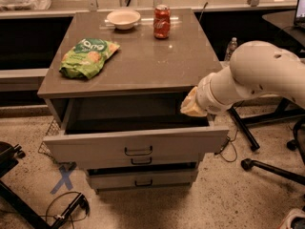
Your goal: Open top drawer
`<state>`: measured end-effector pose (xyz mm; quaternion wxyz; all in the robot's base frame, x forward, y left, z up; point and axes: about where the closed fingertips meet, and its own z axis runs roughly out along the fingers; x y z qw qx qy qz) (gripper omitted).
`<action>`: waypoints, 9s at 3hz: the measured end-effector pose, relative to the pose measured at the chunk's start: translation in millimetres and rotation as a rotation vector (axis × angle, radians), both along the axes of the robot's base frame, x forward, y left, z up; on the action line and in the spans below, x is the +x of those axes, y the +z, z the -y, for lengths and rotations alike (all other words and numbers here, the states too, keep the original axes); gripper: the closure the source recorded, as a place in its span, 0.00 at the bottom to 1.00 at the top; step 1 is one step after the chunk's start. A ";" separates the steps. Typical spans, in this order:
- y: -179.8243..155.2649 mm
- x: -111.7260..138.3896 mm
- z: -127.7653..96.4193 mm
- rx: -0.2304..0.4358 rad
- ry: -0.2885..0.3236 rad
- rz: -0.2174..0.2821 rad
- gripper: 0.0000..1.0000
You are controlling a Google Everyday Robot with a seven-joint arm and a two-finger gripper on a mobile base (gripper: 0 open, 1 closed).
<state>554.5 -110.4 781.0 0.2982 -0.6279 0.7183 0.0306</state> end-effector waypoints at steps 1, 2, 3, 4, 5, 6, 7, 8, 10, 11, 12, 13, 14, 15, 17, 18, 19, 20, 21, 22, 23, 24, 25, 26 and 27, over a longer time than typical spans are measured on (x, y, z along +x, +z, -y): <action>-4.7 2.1 -2.8 -0.018 -0.003 0.001 1.00; -26.9 15.5 -11.0 -0.007 -0.008 0.004 1.00; -45.2 38.9 -16.0 -0.008 -0.016 0.020 1.00; -72.0 58.2 -20.6 -0.025 -0.014 0.006 1.00; -96.4 55.8 -24.2 -0.012 -0.025 -0.029 1.00; -115.7 19.3 -22.3 0.012 -0.060 -0.089 1.00; -115.7 17.5 -22.2 0.013 -0.062 -0.092 1.00; -126.7 -23.4 -21.4 0.018 -0.082 -0.161 1.00; -129.6 -43.6 -20.1 0.020 -0.094 -0.198 0.83; -128.7 -43.9 -20.4 0.020 -0.093 -0.197 0.59; -127.7 -44.3 -20.9 0.019 -0.092 -0.195 0.36; -126.7 -44.6 -21.3 0.018 -0.091 -0.193 0.12; -125.8 -44.9 -21.8 0.017 -0.089 -0.192 0.00; -125.8 -44.9 -21.8 0.017 -0.089 -0.192 0.00; -122.8 -48.3 -21.9 0.015 -0.092 -0.180 0.49; -115.9 -77.8 -10.9 0.010 -0.128 -0.190 0.80; -127.9 -127.2 -7.6 0.012 -0.154 -0.270 1.00; -132.9 -139.3 -8.4 0.010 -0.158 -0.297 1.00; -144.7 -169.3 -10.2 -0.014 -0.155 -0.382 1.00; -144.9 -173.5 -10.2 -0.018 -0.155 -0.394 0.84; -144.0 -173.5 -10.2 -0.018 -0.155 -0.394 0.61; -143.1 -173.7 -10.5 -0.019 -0.154 -0.392 0.38; -142.3 -173.8 -10.8 -0.020 -0.153 -0.390 0.15; -141.5 -174.0 -11.1 -0.021 -0.152 -0.388 0.00; -141.5 -174.0 -11.1 -0.021 -0.152 -0.388 0.00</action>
Offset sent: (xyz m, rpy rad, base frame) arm 0.0460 0.0213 -0.0660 0.0275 -0.0240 -0.0330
